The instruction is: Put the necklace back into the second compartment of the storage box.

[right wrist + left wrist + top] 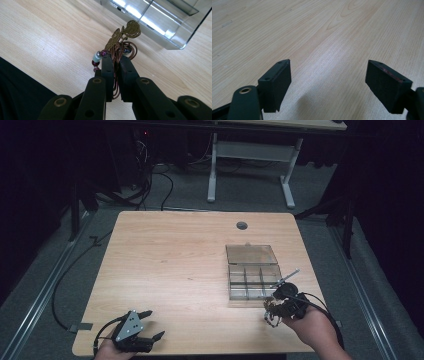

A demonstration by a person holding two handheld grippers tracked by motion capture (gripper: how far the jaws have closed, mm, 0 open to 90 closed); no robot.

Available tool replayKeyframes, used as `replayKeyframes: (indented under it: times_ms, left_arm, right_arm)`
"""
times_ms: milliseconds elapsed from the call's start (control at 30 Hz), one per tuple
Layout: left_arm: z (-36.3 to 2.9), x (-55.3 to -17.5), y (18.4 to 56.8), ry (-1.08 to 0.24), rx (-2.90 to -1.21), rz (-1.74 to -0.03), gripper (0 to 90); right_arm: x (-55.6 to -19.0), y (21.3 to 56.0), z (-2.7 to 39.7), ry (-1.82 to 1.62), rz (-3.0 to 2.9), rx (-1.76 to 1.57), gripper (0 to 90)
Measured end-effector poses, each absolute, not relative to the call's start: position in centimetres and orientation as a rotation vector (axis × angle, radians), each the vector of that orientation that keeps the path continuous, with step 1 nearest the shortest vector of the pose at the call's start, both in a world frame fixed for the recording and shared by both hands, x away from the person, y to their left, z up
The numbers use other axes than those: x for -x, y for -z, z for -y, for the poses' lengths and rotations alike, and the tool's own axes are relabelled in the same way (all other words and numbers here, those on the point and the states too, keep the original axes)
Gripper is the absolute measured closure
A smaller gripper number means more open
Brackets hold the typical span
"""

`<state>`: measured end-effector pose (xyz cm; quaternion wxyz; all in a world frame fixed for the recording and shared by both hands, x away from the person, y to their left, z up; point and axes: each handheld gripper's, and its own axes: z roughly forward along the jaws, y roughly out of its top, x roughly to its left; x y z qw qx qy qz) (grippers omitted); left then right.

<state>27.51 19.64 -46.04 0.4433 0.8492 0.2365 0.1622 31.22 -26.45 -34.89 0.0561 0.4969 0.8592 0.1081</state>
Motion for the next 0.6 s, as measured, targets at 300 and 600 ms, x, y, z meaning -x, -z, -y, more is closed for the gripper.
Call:
replayKeyframes:
  times_ms: [300,600]
  left_arm:
    - [-19.7,-27.5,46.0,-0.401,-2.102,-0.587,21.1]
    - [-19.7,-27.5,46.0,-0.402,-2.103,-0.585,21.1]
  right_arm:
    - [-31.8,33.8,26.4,-0.328,-2.606,-1.486,84.4]
    - [-32.9,32.8,26.1,-0.327,-2.599,-1.483,84.5]
